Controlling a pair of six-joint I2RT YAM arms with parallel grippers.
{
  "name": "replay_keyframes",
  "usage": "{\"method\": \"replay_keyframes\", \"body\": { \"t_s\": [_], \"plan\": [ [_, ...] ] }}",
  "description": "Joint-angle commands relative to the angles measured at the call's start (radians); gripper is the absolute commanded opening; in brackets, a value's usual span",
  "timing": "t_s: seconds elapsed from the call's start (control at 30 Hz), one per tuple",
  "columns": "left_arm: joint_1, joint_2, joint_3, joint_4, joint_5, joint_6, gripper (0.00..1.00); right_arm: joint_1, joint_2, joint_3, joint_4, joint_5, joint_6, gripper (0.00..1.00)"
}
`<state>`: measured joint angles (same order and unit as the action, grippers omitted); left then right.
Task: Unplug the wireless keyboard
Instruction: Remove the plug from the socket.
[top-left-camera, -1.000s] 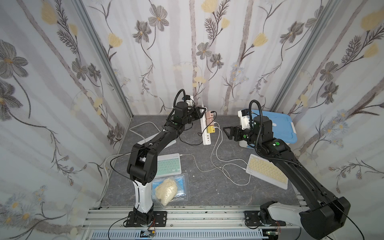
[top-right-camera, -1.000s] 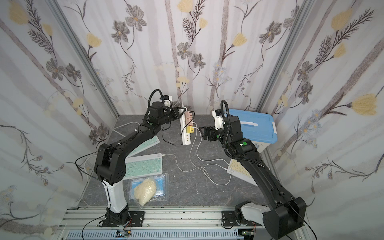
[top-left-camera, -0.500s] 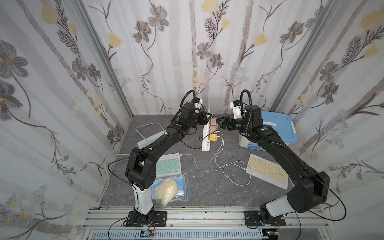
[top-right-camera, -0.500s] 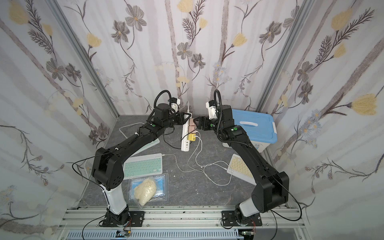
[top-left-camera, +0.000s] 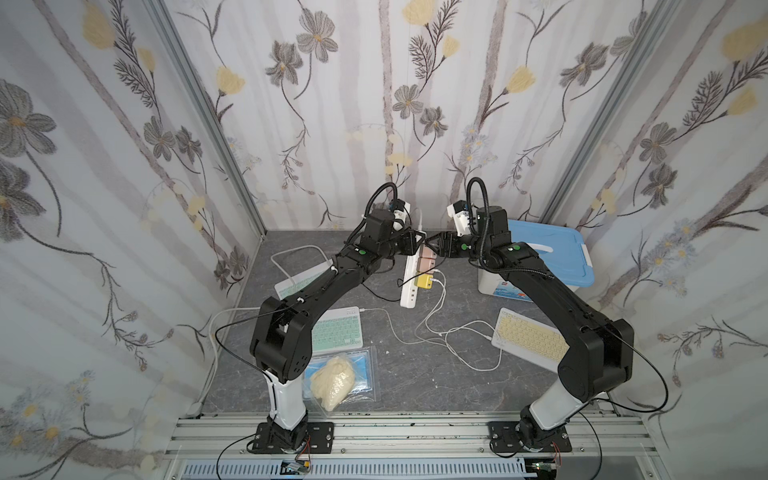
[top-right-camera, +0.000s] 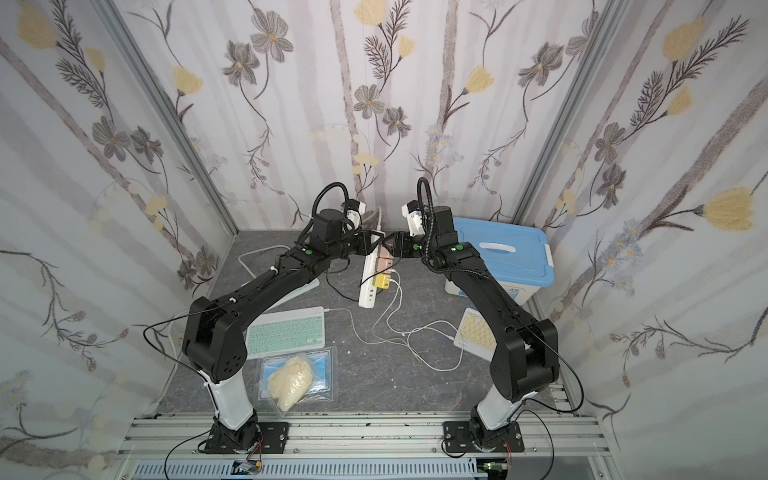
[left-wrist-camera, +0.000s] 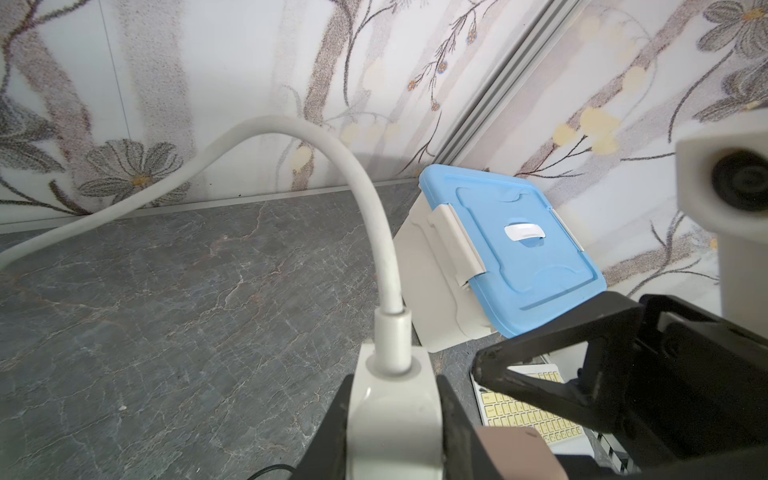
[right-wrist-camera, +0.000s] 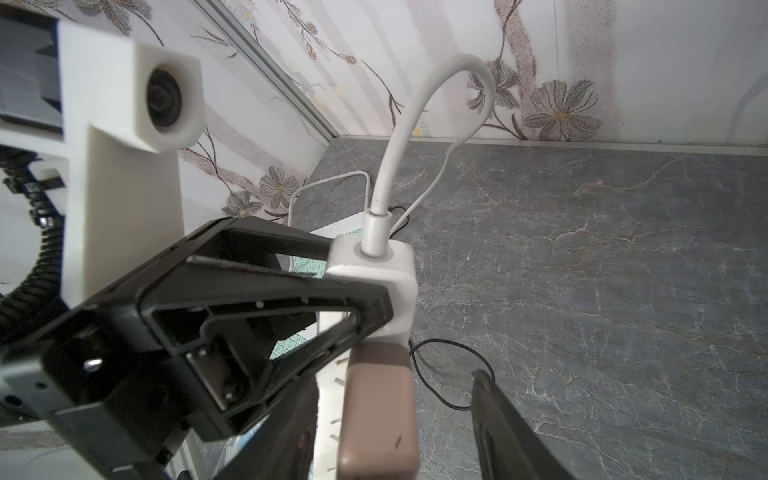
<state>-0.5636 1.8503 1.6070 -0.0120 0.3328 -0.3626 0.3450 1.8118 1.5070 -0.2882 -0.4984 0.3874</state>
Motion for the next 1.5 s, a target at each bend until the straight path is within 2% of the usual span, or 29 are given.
{"method": "replay_keyframes", "body": {
  "t_s": [0.0,0.17,0.4,0.5,0.6,0.67,0.73,0.8,0.87,0.97,1.0,1.1,1.2,1.47],
  "plan": [
    [-0.001,-0.005,0.023,0.044,-0.015,0.021,0.00,0.003,0.015,0.008,-0.014,-0.048,0.001,0.57],
    [-0.007,-0.002,0.030,0.038,-0.042,0.025,0.00,0.008,0.027,0.007,-0.010,-0.069,0.017,0.53],
    [-0.013,0.007,0.038,0.028,-0.034,0.029,0.00,0.011,0.035,0.004,0.015,-0.069,0.035,0.34],
    [-0.013,0.010,0.046,0.014,-0.040,0.023,0.00,0.011,0.038,0.004,0.019,-0.074,0.041,0.21],
    [-0.012,0.029,0.110,-0.091,-0.062,0.019,0.00,0.010,0.038,0.002,0.021,-0.072,0.041,0.00],
    [-0.007,0.034,0.137,-0.150,-0.059,0.015,0.18,0.011,0.034,-0.003,0.026,-0.075,0.038,0.00],
    [0.010,0.028,0.140,-0.173,-0.021,-0.005,0.57,0.008,0.022,-0.014,0.044,-0.092,0.042,0.00],
    [0.032,0.012,0.125,-0.178,0.019,-0.031,0.71,0.005,0.013,-0.026,0.065,-0.115,0.050,0.00],
    [0.058,-0.011,0.092,-0.167,0.074,-0.056,0.79,0.001,-0.002,-0.044,0.096,-0.142,0.061,0.00],
    [0.098,-0.068,-0.004,-0.087,0.181,-0.067,0.97,-0.004,-0.026,-0.063,0.127,-0.189,0.068,0.00],
    [0.112,-0.083,-0.034,-0.054,0.223,-0.067,1.00,-0.007,-0.029,-0.066,0.133,-0.207,0.068,0.00],
    [0.145,-0.101,-0.094,0.027,0.388,-0.071,1.00,-0.020,-0.036,-0.072,0.158,-0.294,0.066,0.00],
    [0.151,-0.108,-0.141,0.108,0.506,-0.068,1.00,-0.033,-0.042,-0.079,0.185,-0.374,0.066,0.00],
    [0.149,-0.083,-0.192,0.322,0.683,-0.140,1.00,-0.059,-0.074,-0.082,0.206,-0.491,0.017,0.00]
  ]
}}
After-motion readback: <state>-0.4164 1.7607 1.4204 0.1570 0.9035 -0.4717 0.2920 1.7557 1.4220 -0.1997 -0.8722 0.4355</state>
